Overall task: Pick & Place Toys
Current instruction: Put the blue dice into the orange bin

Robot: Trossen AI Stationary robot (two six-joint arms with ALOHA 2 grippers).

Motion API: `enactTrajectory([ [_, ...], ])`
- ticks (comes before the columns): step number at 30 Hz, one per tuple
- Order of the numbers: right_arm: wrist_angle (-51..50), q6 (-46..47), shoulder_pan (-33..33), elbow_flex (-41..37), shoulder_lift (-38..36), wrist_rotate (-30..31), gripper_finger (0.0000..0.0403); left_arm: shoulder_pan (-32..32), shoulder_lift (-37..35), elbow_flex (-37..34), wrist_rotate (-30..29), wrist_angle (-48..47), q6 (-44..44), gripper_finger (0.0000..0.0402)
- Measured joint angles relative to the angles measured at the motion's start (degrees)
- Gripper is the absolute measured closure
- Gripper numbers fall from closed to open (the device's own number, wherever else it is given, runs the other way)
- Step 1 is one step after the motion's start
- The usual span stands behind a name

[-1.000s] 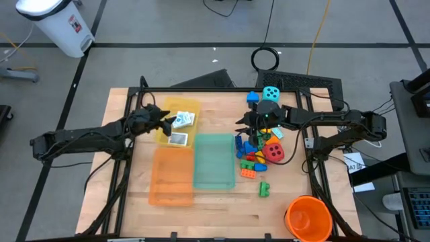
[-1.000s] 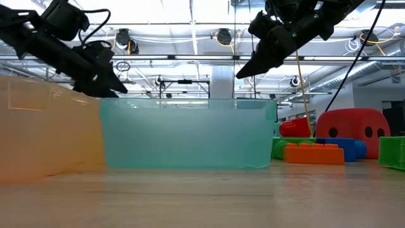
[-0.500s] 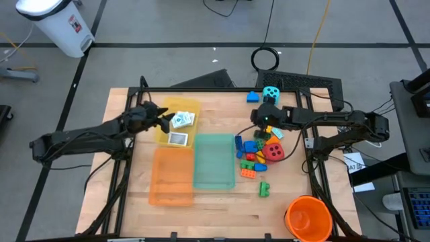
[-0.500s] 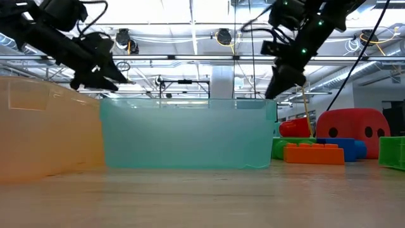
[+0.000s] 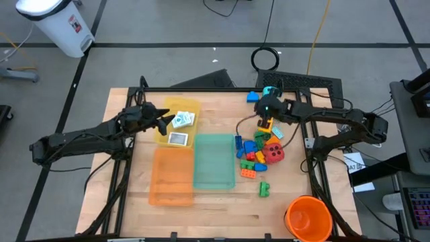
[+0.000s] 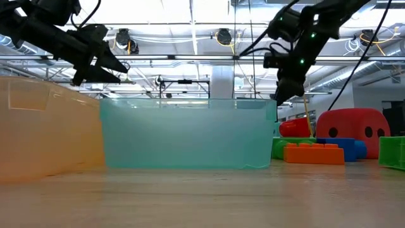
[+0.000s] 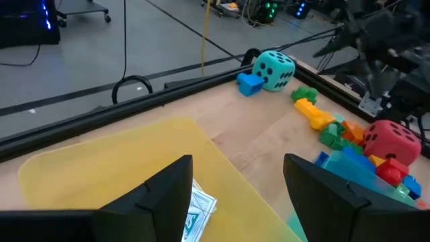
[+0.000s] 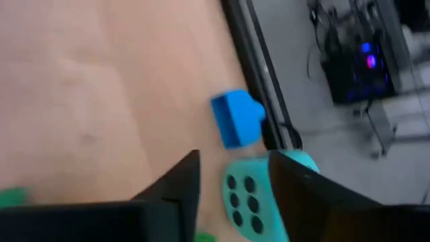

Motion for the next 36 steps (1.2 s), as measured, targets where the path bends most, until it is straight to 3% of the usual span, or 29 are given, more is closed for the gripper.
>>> enactTrajectory([
  [3,0.2,-0.5,-4.5,0.0,0.9,0.2,0.0181,0.0,0.0,0.0,0.0,0.0,-0.6,0.0163],
  [7,0.6,-8.5,-8.1,0.1,2.8,0.2,0.0099,-0.1,0.0,0.0,0.0,0.0,-0.6,0.0163],
  [11,1.1,-12.3,-10.1,0.1,6.5,-1.5,0.0072,-0.1,0.0,0.0,0.0,0.0,-0.6,0.0163],
  [18,5.1,-18.5,-15.2,0.3,14.5,3.6,0.0077,-0.1,0.0,0.0,0.0,0.0,-0.6,0.0163],
  [27,7.1,-18.3,-19.7,0.8,18.5,-0.3,0.0090,-0.1,0.0,0.0,0.0,0.1,-0.5,0.0163],
  [36,6.1,-14.4,-19.7,0.7,19.8,-1.5,0.0204,-0.2,0.0,0.0,0.0,0.1,-0.6,0.0163],
])
